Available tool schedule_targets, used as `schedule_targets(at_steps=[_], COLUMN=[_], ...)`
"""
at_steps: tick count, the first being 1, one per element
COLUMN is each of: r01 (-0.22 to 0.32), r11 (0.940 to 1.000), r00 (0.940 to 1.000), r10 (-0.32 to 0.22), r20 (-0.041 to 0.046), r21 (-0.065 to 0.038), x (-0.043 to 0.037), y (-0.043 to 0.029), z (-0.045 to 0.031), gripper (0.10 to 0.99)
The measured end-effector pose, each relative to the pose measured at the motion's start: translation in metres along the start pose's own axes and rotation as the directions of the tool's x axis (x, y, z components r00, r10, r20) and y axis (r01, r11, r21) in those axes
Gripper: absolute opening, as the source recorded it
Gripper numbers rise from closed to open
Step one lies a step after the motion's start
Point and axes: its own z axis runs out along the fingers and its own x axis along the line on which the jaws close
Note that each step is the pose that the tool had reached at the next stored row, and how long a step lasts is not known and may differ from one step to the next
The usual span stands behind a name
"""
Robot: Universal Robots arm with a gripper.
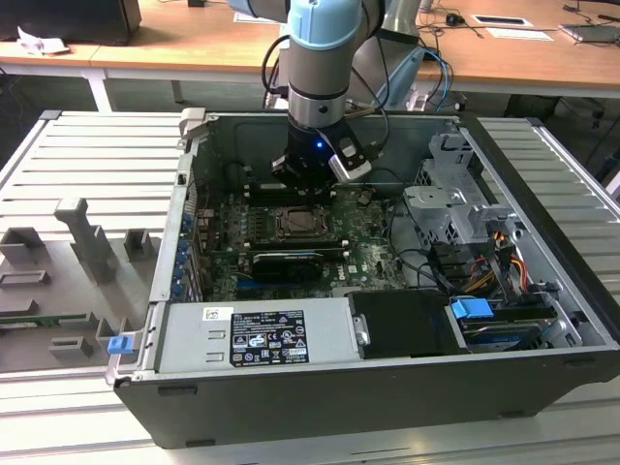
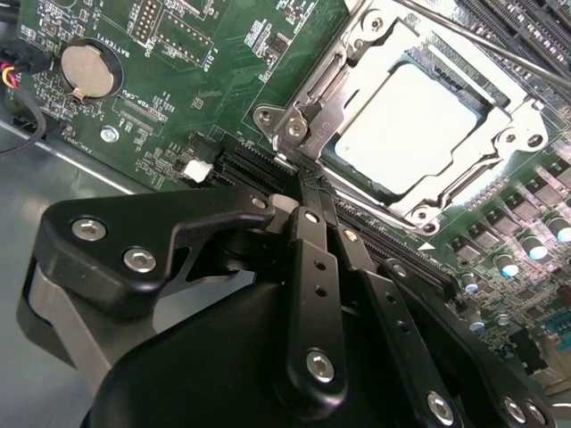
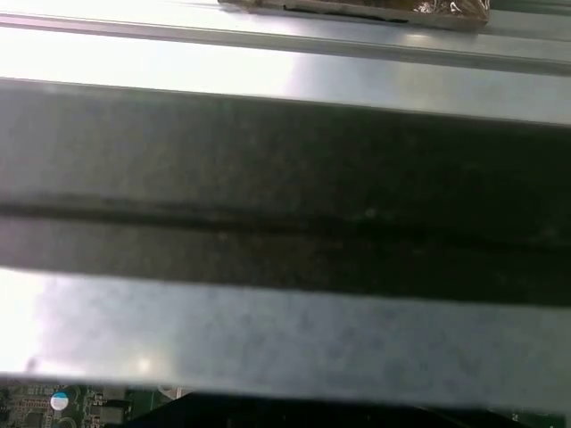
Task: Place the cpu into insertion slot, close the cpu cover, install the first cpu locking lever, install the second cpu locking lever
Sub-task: 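Install the first cpu locking lever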
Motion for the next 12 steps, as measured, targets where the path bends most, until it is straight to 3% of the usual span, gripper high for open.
schedule_targets(at_steps=[8, 12], r01=[0.0, 0.0], r11=[1.0, 1.0], r00=[1.0, 1.0], r10=[0.0, 0.0], r20=[-0.0007, -0.0004], r21=[0.01, 0.01], x=[-0.0001, -0.0002], y=[-0.0002, 0.0], z=[0.001, -0.0004], gripper=[0.106, 0.106])
